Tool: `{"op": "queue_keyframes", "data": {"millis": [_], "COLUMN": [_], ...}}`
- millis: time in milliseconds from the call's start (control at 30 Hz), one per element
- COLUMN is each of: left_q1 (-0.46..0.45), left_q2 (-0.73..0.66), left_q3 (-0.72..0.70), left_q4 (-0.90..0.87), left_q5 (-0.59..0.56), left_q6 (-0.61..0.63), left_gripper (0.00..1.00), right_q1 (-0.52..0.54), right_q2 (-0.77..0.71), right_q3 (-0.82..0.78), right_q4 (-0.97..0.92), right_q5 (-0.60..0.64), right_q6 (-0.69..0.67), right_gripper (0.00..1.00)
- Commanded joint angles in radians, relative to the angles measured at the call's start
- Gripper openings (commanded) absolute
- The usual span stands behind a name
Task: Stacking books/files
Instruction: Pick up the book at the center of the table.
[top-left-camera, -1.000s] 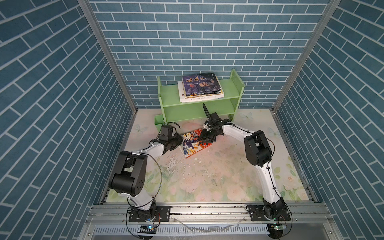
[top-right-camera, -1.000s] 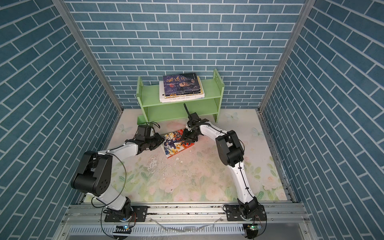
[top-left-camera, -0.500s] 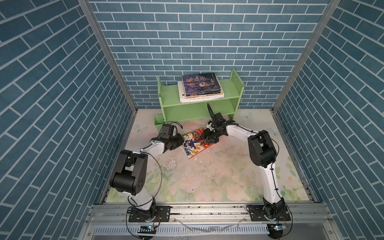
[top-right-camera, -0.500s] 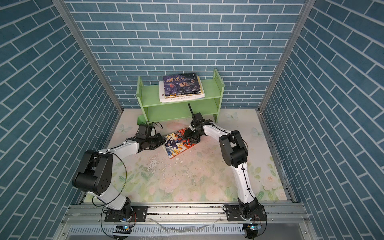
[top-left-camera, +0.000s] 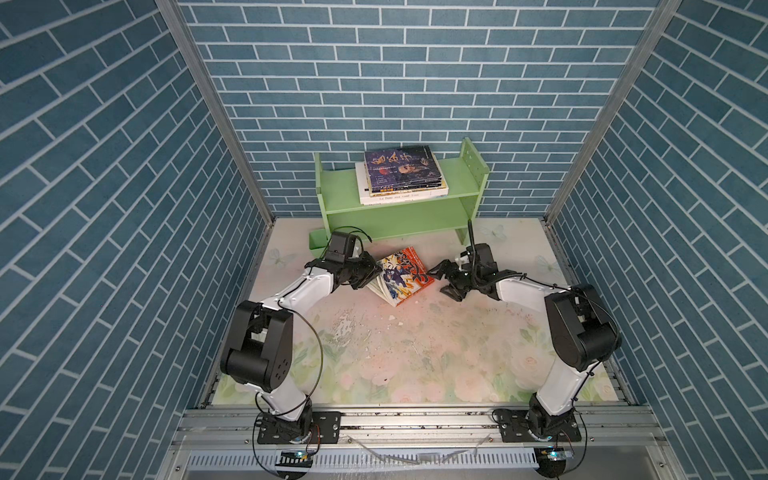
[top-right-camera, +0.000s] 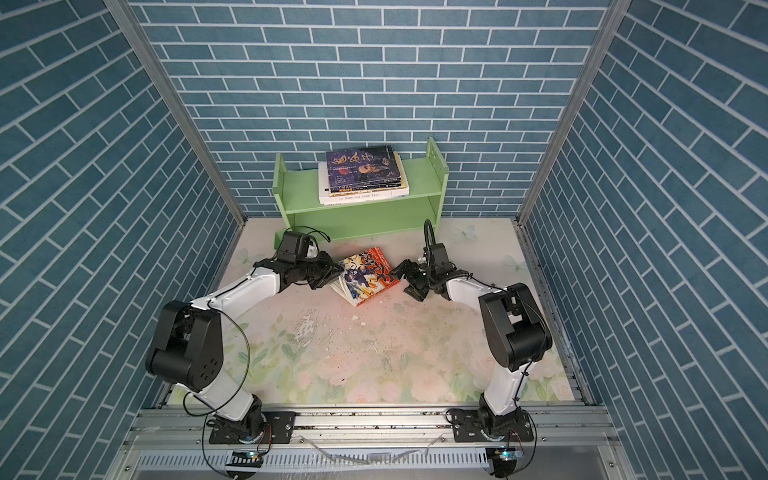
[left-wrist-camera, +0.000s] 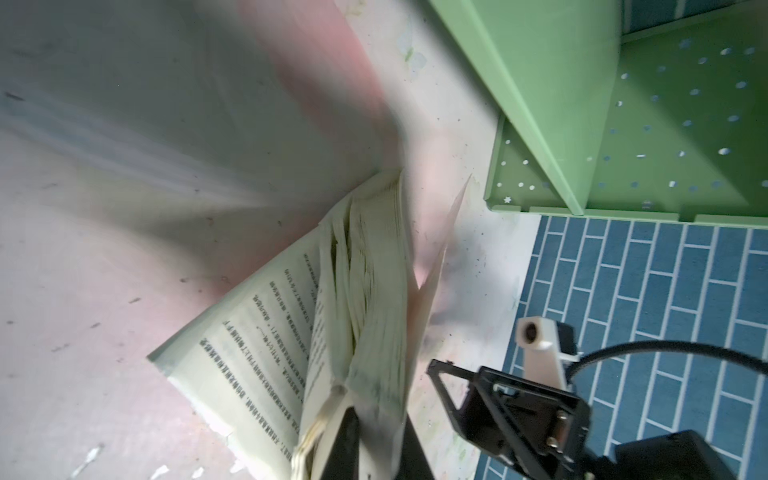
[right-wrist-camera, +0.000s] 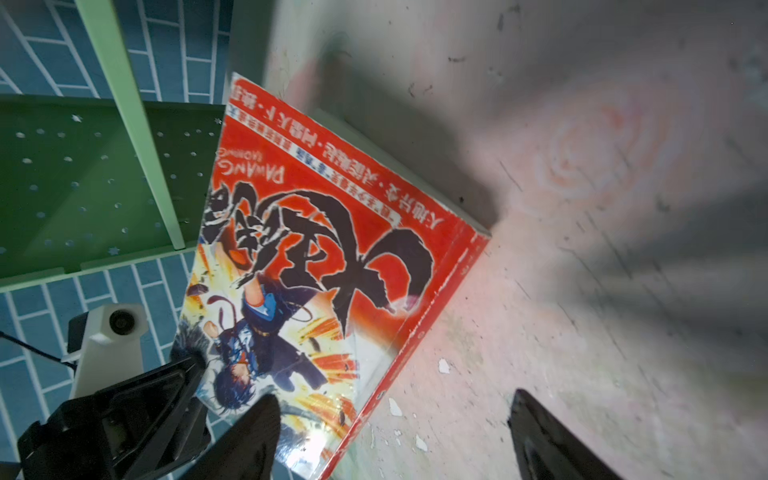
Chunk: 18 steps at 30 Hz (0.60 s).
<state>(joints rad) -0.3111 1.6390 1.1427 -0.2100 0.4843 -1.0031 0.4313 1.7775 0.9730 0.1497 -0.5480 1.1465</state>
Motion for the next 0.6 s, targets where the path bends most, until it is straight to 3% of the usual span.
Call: {"op": "queue_keyframes", "data": {"millis": [0,200,433,567], "left_q1": [-0.020,-0.061,-0.103,-0.114], "left_q2": [-0.049,-0.042,-0.045,-0.044], "left_q3": [0.047,0.054,0.044,0.060], "left_q4": [-0.020,0.034,0.098,0.133], "left_q5": [0.027,0.021,-0.020,-0.042], "left_q6": [-0.063,-0.136,-0.202,-0.232], "left_gripper": [0.00,0.00,0.00,0.00], "right_q1": [0.002,0.025,0.082,0.081], "right_q2": [-0.031,-0.016,0.134,0.131], "right_q3": [-0.083,-0.153,-0.156,-0.190], "right_q4": [0.276,0.458,0.770,0.788], "right_q5": [0.012,0.034,0.075,0.081], "right_q6": [0.208,0.348,0.588,0.613], "right_gripper": [0.87,0.86,0.84,0.82]}}
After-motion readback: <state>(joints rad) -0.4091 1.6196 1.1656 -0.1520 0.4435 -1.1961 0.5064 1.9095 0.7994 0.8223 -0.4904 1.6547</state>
